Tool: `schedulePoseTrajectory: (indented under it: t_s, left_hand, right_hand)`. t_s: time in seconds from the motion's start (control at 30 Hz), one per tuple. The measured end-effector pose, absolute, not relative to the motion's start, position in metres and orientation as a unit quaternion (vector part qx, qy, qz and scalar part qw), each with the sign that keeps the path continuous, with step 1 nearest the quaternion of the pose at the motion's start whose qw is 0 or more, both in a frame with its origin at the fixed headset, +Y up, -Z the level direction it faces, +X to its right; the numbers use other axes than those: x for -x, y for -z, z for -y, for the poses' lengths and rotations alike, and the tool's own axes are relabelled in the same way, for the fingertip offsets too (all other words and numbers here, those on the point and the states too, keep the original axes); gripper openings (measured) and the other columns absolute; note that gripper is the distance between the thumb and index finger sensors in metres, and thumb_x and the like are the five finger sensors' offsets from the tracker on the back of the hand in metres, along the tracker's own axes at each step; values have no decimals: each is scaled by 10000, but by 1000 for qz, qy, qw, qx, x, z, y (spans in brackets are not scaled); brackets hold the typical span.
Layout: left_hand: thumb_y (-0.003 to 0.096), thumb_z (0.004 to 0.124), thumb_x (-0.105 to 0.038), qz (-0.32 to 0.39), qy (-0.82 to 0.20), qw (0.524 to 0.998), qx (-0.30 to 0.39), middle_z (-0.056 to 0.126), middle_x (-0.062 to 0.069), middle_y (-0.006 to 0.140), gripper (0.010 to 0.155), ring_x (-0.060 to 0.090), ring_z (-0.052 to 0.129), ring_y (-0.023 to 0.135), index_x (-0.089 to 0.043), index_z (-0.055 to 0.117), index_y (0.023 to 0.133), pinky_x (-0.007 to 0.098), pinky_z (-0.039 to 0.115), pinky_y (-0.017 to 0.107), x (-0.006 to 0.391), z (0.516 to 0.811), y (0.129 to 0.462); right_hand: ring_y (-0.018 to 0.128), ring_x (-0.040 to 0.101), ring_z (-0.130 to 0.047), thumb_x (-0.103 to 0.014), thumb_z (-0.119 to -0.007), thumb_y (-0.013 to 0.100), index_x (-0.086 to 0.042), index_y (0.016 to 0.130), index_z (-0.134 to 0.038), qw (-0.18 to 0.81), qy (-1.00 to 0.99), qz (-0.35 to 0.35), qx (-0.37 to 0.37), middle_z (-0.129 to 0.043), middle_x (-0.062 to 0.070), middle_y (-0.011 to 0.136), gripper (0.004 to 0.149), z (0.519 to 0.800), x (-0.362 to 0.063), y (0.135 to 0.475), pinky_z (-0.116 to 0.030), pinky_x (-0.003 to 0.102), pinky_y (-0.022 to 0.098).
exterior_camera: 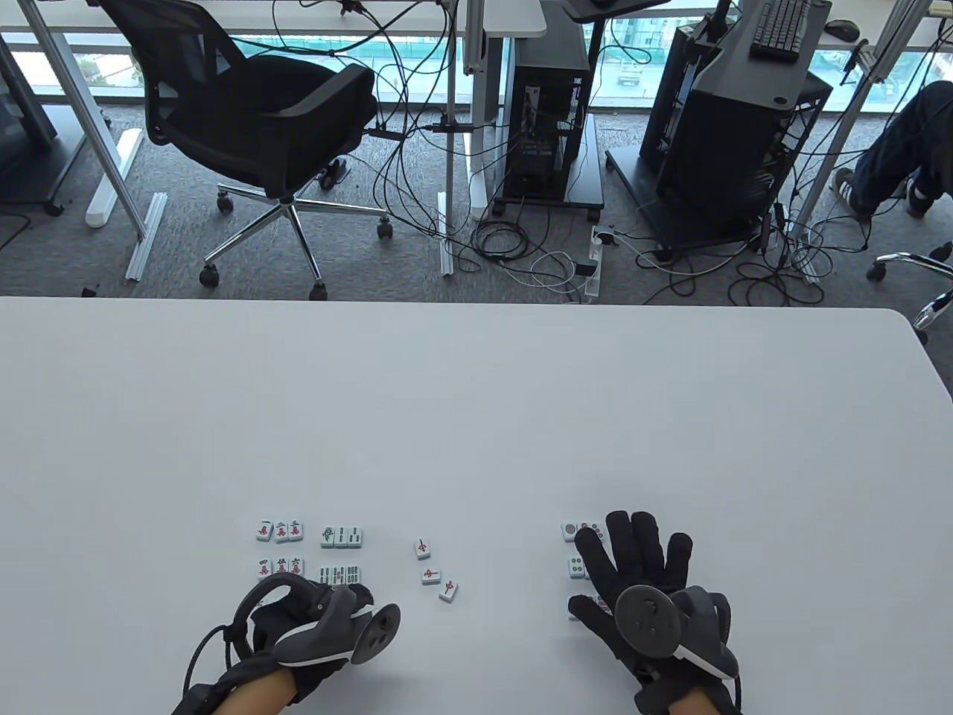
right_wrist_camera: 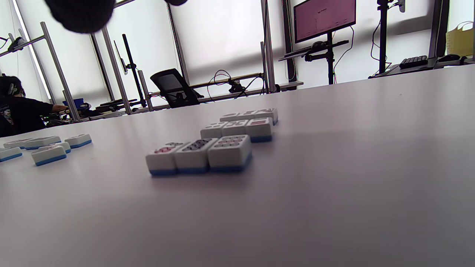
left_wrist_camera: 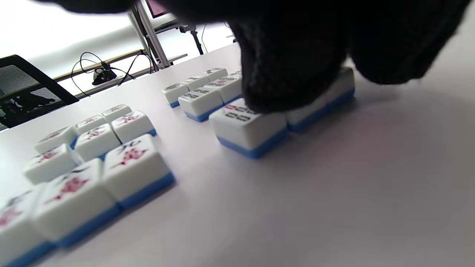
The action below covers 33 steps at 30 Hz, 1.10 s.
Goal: Mahjong suit sorting
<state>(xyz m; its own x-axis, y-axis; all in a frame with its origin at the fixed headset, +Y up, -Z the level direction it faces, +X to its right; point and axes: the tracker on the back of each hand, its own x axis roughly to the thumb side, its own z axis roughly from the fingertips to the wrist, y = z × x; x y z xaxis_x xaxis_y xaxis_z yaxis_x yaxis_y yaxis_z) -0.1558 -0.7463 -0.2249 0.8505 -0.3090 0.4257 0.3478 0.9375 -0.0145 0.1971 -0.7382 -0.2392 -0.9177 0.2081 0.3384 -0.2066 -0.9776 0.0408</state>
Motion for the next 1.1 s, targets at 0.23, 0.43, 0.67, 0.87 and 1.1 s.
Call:
schedulePoseTrajectory:
  t_s: [0.23, 0.43, 0.67, 0.87, 1.1]
  left_hand:
    - [302, 801, -633, 167, 142, 974, -56, 977, -71, 748, 732, 135, 1026, 378, -277, 737, 938, 420, 851, 386, 184, 685, 221]
    - [319, 732, -691, 123, 80, 981, -127, 640, -4, 1106, 825, 230, 874, 856, -353, 538, 1047, 523, 724, 612, 217, 642, 214]
    - [331, 634, -762, 104, 18, 983, -152, 114, -38, 1201, 899, 294, 252, 1178, -443, 249, 1078, 627, 348, 806, 246, 649, 210]
    - [336, 558, -800, 90, 19, 986, -138, -173, -124, 1089, 910, 194, -161, 1090, -506, 23, 1012, 573, 30, 795, 260, 686, 217]
    - [335, 540, -803, 77, 37, 991, -101, -211, -140, 1055, 906, 169, -215, 1057, -499, 16, 1008, 559, -16, 778, 270, 722, 231]
  right_hand:
    - [1034, 372, 48, -606, -582, 519, -350, 1117, -200, 117, -979, 2, -167, -41, 77, 1180, 754, 736, -200, 240, -25, 688, 698]
    - [1034, 373, 46, -607, -581, 519, -349, 1117, -199, 115, -981, -1, -156, -41, 106, 1178, 755, 738, -204, 243, -25, 688, 698]
    - [1033, 374, 46, -607, -581, 518, -350, 1116, -199, 111, -982, -3, -151, -42, 104, 1177, 754, 739, -205, 243, -26, 688, 697]
    - [1033, 374, 45, -607, -580, 518, -349, 1115, -198, 110, -983, -6, -145, -44, 81, 1178, 754, 739, -207, 243, -40, 688, 696]
    - [1033, 374, 47, -608, -580, 519, -351, 1115, -194, 111, -982, -12, -150, -41, 102, 1177, 756, 740, -205, 243, -41, 691, 695]
